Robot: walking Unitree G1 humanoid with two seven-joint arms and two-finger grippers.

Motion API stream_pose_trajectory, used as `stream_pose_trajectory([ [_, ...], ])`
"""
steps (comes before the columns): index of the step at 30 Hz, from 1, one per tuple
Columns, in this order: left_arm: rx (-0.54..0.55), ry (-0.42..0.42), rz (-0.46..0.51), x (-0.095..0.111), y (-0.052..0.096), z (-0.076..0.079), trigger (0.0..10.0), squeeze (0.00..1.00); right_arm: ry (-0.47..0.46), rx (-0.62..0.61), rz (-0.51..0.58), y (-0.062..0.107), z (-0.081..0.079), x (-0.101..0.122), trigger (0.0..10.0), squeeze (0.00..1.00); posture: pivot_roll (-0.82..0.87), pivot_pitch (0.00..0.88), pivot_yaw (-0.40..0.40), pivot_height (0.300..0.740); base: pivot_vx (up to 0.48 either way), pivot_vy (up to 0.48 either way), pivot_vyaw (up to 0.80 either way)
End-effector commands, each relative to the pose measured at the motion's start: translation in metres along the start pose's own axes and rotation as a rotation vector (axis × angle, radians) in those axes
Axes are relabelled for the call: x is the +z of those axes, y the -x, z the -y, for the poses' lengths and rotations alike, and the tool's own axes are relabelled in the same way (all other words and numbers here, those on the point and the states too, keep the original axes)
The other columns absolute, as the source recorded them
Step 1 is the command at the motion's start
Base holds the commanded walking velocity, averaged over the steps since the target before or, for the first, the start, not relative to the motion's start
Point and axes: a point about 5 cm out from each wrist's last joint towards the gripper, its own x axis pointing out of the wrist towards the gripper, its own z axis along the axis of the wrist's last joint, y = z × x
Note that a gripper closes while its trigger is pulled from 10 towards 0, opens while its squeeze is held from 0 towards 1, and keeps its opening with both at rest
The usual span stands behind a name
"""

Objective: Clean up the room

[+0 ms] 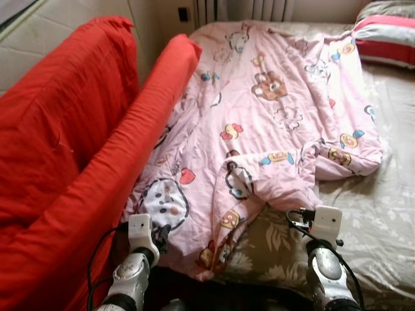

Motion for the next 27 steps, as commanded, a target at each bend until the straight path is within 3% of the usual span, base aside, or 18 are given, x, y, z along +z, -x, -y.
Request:
stream_pose_trajectory([
  [1, 0.026, 0.013, -0.046, -0.0121, 0.0057, -0.0064, 10.0, 0.00, 0.006, 0.016, -0.018, 0.0027, -0.0039, -0.0048, 10.0, 0.00, -0.07, 0.170, 0.062, 0.740, 0.000, 0.000, 0.00],
  [18, 0.006, -0.003, -0.043, -0.0114, 0.0055, -0.0046, 10.0, 0.00, 0.015, 0.029, -0.037, 0.0041, -0.0107, -0.0081, 10.0, 0.00, -0.07, 0.176, 0.069, 0.740, 0.000, 0.000, 0.00],
  [27, -0.001, -0.008, -0.038, -0.0106, 0.0052, -0.0041, 10.0, 0.00, 0.017, 0.026, -0.038, 0.0043, -0.0103, -0.0085, 10.0, 0.00, -0.06, 0.179, 0.069, 0.740, 0.000, -0.311, 0.00],
])
